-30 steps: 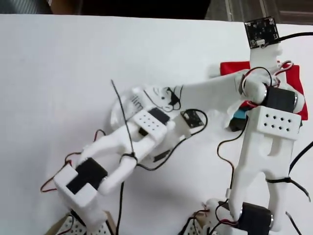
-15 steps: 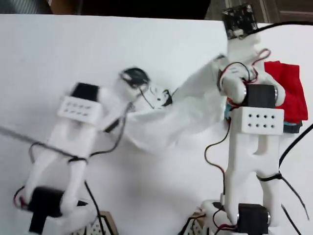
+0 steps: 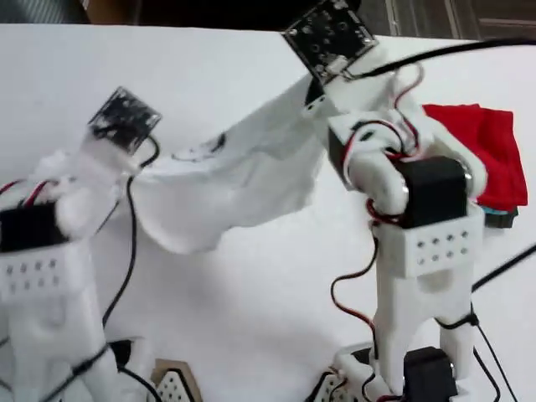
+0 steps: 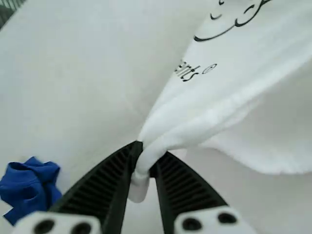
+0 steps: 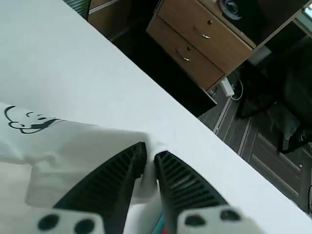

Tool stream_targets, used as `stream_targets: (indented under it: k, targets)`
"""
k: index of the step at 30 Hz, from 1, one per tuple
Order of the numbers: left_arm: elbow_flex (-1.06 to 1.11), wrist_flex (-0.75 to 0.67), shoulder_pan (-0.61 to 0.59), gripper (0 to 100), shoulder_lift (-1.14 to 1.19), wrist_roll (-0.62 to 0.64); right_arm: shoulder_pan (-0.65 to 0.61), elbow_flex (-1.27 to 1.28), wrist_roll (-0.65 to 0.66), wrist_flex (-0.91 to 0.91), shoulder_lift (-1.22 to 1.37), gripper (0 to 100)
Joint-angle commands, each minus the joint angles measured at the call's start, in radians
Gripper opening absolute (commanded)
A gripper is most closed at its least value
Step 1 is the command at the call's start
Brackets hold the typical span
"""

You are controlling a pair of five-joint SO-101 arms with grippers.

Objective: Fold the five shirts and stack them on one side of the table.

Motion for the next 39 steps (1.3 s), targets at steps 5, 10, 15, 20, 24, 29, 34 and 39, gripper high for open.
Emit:
stream_targets:
  k: [5,10,15,20,24,29,34,39]
  targets:
    - [0.134,-0.040,-0.026,3,-0.126,-0.023,0.007,0.072,0.011,0.018,-0.001,2.2]
    - [0.328,-0.127,-0.026,3,-0.127,-0.023,0.007,0.204,0.006,-0.045,-0.001,2.2]
    - [0.469,-0.178,-0.025,6,-0.127,-0.023,0.007,0.304,0.006,-0.107,-0.001,2.2]
    - [0.575,-0.199,0.020,22,-0.127,-0.020,0.007,0.316,0.005,-0.108,-0.001,2.2]
    - [0.619,-0.250,0.061,18,-0.127,-0.017,0.008,0.316,0.005,-0.108,-0.007,2.2]
    - [0.621,-0.256,0.063,9,-0.126,-0.015,0.013,0.316,0.005,-0.104,-0.010,2.2]
    - [0.601,-0.252,0.061,3,-0.133,-0.015,0.013,0.316,0.005,-0.102,-0.010,2.2]
    - [0.415,-0.141,0.063,3,-0.130,-0.015,0.013,0.316,0.005,-0.102,-0.010,2.2]
